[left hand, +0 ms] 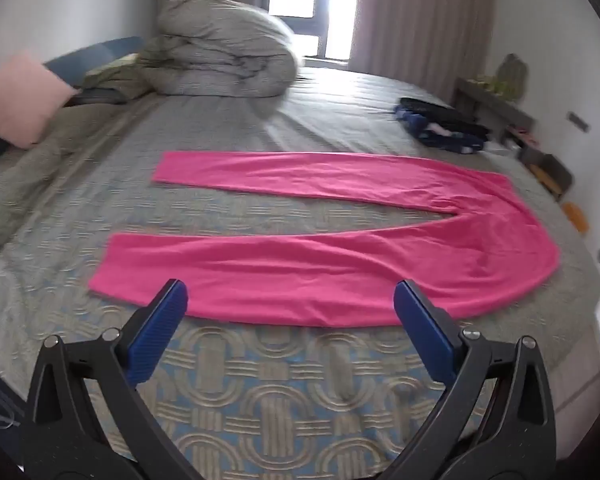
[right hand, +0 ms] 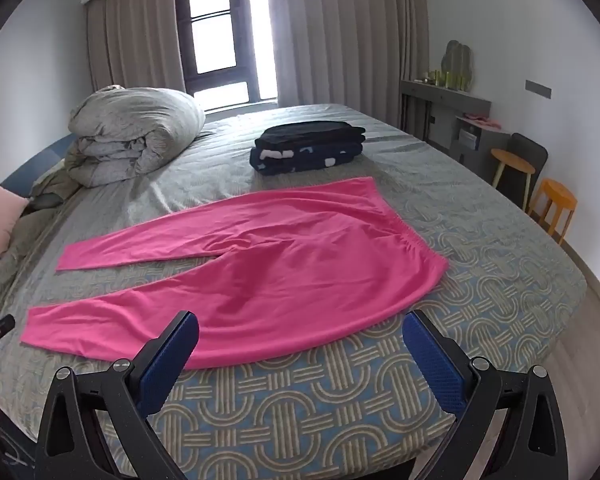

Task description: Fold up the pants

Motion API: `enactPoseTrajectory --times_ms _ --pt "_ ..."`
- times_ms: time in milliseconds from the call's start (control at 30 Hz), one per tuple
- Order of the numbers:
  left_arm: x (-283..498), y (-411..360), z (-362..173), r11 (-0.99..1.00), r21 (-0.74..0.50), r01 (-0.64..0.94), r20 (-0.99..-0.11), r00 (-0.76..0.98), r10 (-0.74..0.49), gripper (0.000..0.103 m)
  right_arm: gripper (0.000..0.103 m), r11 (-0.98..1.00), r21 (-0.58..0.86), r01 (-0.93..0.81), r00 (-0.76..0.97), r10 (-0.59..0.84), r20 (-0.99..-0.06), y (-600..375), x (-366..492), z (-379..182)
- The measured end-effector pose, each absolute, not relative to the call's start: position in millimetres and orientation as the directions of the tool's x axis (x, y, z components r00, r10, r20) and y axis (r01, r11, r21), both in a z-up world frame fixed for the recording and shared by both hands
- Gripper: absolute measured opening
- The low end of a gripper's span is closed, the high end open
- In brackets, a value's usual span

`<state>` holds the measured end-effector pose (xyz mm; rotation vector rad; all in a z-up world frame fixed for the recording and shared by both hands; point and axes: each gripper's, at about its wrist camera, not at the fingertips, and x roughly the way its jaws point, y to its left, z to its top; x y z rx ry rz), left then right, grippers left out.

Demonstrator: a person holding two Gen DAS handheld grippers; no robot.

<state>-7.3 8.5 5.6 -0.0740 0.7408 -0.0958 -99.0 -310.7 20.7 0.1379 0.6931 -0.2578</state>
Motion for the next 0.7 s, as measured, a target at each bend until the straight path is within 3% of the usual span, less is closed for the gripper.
enactPoseTrajectory --times_ms 167,267,500,700 --pt "-10.3 3.5 9.7 0.998 -0.051 0.037 -0.639 0.767 -0.061 0.103 0.103 0.956 0.055 0.289 0.733 -0.184 -0.655 -314.2 -98.1 16.3" --pt "-5.3 0.2 6.4 1.000 -0.005 0.021 -0.665 0.746 -0.019 0.102 0.103 0.944 0.042 0.326 0.713 -0.217 -0.667 -315.6 -97.7 14.4" --pt "-10.1 2.7 4.7 0.988 -0.139 0.070 -0.675 0.724 -0.146 0.102 0.103 0.945 0.037 0.326 0.723 -0.224 -0.653 -317.5 -102.0 15.5" --pt "-5.3 -3.0 5.5 0.993 -0.113 0.044 -0.708 0.698 -0.111 0.102 0.103 0.928 -0.039 0.371 0.649 -0.289 -0.704 -316.8 -93.3 11.5"
